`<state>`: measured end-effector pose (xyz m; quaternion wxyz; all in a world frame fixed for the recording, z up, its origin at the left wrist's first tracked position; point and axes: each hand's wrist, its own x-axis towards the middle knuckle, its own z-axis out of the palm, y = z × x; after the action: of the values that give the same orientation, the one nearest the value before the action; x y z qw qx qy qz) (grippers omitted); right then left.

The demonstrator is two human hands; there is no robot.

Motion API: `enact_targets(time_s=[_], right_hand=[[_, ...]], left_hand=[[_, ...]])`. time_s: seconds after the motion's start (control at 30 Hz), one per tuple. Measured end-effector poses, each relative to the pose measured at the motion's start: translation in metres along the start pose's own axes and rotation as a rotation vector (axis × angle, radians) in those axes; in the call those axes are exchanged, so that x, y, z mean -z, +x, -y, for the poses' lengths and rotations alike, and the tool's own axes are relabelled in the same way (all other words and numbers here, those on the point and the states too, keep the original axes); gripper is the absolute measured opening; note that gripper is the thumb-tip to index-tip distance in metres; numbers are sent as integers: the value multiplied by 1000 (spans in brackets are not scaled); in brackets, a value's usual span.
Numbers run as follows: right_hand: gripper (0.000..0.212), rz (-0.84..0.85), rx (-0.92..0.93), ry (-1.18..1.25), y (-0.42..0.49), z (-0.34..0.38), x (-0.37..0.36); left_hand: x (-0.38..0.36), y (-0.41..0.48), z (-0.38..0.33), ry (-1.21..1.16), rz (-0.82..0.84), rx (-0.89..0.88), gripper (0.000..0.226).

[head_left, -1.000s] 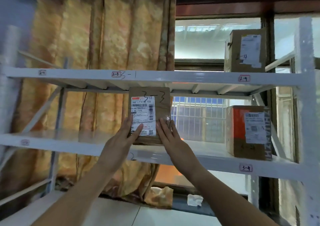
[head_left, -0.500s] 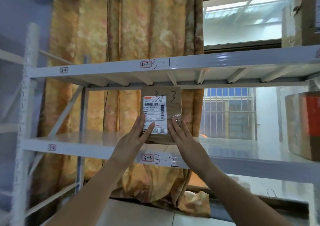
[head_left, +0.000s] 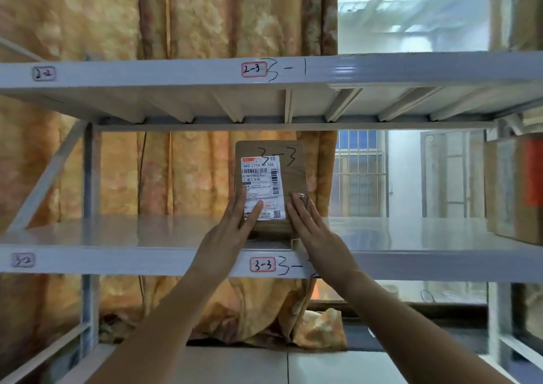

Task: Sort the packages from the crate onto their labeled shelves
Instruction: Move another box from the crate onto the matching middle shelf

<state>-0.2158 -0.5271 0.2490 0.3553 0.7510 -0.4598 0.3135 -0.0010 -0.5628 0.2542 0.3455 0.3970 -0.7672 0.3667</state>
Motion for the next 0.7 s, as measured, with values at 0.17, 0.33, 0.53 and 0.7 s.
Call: enact_targets(time_s=[0.17, 0.33, 0.53, 0.7], right_hand=[[106, -7, 3, -16, -2, 1, -11], [105, -77, 17, -82, -4, 3, -12], [102, -96, 2, -94, -7, 6, -14], [90, -40, 5, 18, -22, 2, -21]], left_hand=[[-15, -3, 3, 4, 24, 21, 122], [-20, -6, 6, -10, 7, 13, 115], [-29, -17, 9, -150, -88, -17, 110], [-35, -25, 12, -237, -89, -62, 98]])
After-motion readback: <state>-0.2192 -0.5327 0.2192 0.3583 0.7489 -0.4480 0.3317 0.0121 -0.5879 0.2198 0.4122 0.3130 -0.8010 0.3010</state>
